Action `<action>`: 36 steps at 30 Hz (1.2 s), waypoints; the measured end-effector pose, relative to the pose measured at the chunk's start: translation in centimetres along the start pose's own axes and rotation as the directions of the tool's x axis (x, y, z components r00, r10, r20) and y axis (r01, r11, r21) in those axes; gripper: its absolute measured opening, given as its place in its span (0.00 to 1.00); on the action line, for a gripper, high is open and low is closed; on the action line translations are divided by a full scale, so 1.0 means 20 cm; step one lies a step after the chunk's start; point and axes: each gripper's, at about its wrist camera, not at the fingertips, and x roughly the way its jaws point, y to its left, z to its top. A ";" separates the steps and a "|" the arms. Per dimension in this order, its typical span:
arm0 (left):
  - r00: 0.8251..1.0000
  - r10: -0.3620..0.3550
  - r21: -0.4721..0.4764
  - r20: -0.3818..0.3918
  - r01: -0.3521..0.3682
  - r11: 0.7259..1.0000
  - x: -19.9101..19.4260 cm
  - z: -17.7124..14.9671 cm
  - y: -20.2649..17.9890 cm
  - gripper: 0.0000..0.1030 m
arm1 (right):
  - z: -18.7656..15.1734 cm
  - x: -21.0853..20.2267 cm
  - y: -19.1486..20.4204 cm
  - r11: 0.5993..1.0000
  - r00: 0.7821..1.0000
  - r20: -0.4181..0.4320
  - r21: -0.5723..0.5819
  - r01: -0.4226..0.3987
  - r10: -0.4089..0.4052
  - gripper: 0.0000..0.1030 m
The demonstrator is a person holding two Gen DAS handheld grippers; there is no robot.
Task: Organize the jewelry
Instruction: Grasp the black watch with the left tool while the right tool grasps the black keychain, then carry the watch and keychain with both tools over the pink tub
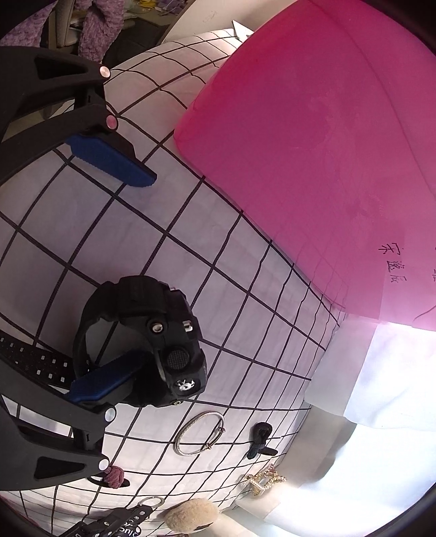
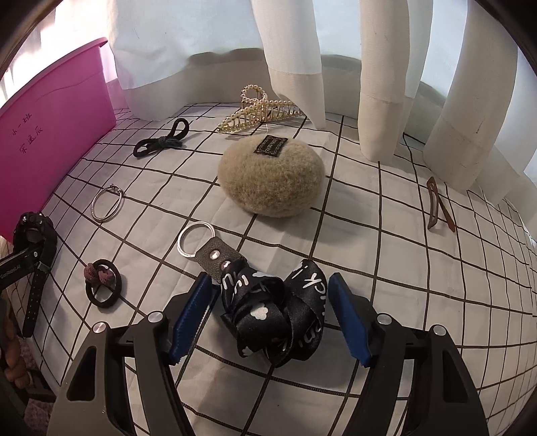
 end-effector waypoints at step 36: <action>0.985 -0.169 0.039 0.016 0.169 0.985 -0.62 -0.09 -0.18 0.23 | -0.05 -0.45 -0.25 0.981 0.981 0.084 0.072 -0.178 0.172 0.30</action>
